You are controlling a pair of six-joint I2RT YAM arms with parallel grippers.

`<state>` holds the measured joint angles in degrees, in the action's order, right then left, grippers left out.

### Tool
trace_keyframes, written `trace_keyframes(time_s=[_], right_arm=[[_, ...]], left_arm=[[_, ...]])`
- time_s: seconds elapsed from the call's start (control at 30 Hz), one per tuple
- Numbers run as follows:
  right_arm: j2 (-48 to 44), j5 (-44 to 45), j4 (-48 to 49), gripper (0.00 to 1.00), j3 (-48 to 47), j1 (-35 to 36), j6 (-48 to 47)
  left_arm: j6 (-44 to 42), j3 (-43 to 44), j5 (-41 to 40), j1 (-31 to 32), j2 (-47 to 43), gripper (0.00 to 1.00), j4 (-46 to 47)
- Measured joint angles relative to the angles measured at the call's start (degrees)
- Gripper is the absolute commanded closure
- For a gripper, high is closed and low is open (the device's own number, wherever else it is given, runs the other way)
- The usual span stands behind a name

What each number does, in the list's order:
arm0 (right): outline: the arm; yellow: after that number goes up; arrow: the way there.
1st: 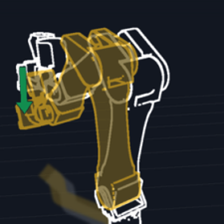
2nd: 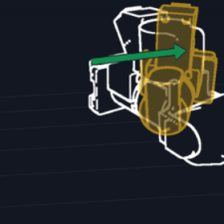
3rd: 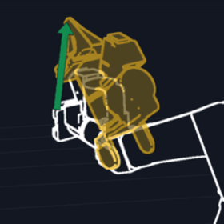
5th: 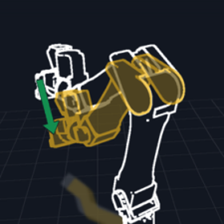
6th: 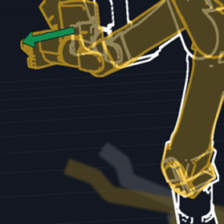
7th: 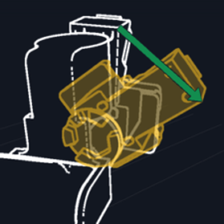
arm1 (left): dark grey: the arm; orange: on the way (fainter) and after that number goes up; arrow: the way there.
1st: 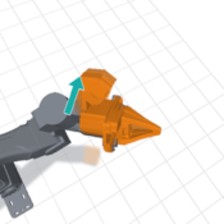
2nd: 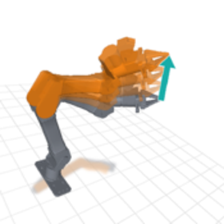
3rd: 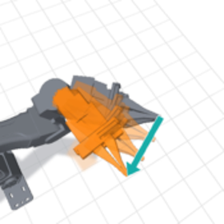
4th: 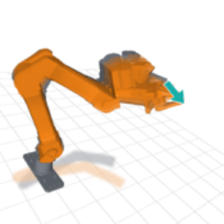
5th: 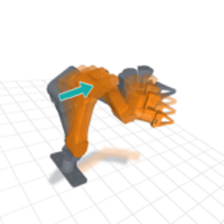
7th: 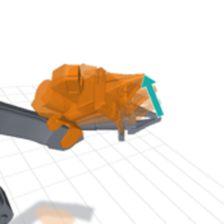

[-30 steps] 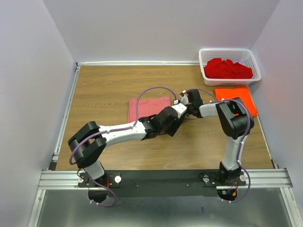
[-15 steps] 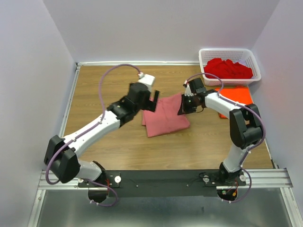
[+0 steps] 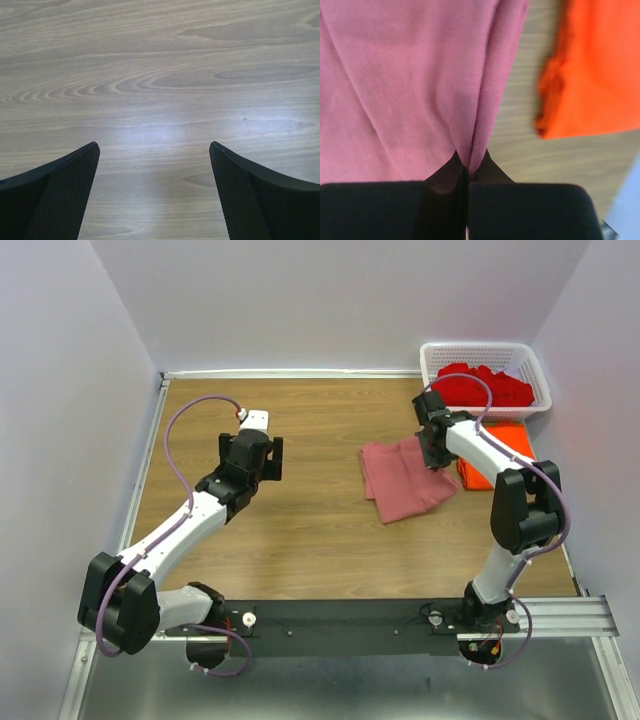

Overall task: Fold and stack the t-shirts
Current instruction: Neatly place the folded tshirt to the corner

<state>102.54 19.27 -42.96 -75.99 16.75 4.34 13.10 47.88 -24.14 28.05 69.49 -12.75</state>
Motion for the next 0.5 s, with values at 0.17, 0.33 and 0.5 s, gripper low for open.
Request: trace_keyframes(time_s=[0.17, 0.33, 0.5], right_arm=[[0.0, 5.4, -0.9, 0.99, -3.0, -5.3, -1.5], [0.5, 8.4, -0.9, 0.99, -6.2, -9.6, -2.3], [1.4, 9.4, -0.8, 0.99, -9.6, -11.1, -2.9]], left_arm=[[0.2, -0.9, -1.8, -0.3, -2.4, 0.02, 1.9], [0.3, -1.4, -2.6, -0.3, -4.5, 0.02, 3.1], [0.3, -1.5, -2.7, -0.3, -4.7, 0.02, 3.7]])
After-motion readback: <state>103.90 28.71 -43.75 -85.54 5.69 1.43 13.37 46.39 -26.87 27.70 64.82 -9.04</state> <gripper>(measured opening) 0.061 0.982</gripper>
